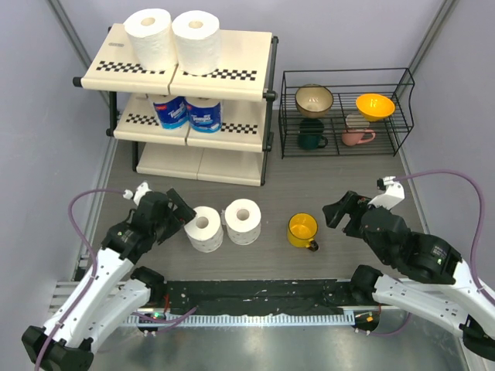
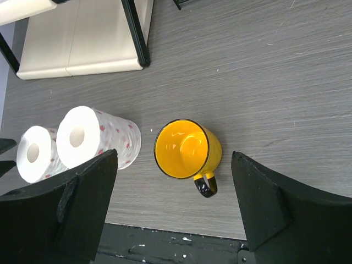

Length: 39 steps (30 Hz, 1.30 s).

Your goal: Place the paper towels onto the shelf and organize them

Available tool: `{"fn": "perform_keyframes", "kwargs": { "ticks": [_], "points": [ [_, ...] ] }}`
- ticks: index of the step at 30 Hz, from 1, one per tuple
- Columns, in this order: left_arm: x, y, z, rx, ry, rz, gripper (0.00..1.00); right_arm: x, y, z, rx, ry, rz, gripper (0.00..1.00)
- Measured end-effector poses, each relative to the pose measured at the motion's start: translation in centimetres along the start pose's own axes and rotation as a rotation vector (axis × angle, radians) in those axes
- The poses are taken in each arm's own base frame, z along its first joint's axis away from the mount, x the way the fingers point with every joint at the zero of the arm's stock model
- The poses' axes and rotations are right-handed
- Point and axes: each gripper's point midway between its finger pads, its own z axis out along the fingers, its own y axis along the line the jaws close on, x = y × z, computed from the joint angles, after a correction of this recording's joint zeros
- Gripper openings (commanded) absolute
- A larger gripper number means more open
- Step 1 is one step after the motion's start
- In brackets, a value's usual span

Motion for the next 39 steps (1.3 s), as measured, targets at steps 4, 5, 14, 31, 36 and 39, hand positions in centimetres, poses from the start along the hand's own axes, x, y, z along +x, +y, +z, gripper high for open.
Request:
{"fn": "perform_keyframes", "kwargs": {
  "ticks": [4,5,14,31,36,39],
  "points": [
    [0.3,0.3,0.2,-0.015,0.015,0.007,1.00,0.2,0.0,0.1,0.000,0.004,-0.002,0.90],
    [0.4,0.4,0.2,-0.017,0.017,0.007,1.00,0.3,0.0,0.1,0.000,0.006,-0.003,0.90],
    [1.9,1.2,0.9,-0.036,0.063,0.030,0.96,0.5,-0.1,0.2,0.002,0.011,-0.004,0.90],
    [3.6,1.4,2.2,-0.038,0.103,0.075,0.84,0.6,-0.3,0.2,-0.001,0.009,0.001,0.90],
    [4.0,1.2,2.8,-0.034,0.109,0.084,0.77,0.6,-0.3,0.2,-0.001,0.009,0.001,0.90],
    [4.0,0.9,3.0,-0.021,0.105,0.083,0.70,0.6,-0.3,0.2,-0.001,0.009,0.001,0.90]
  ]
}}
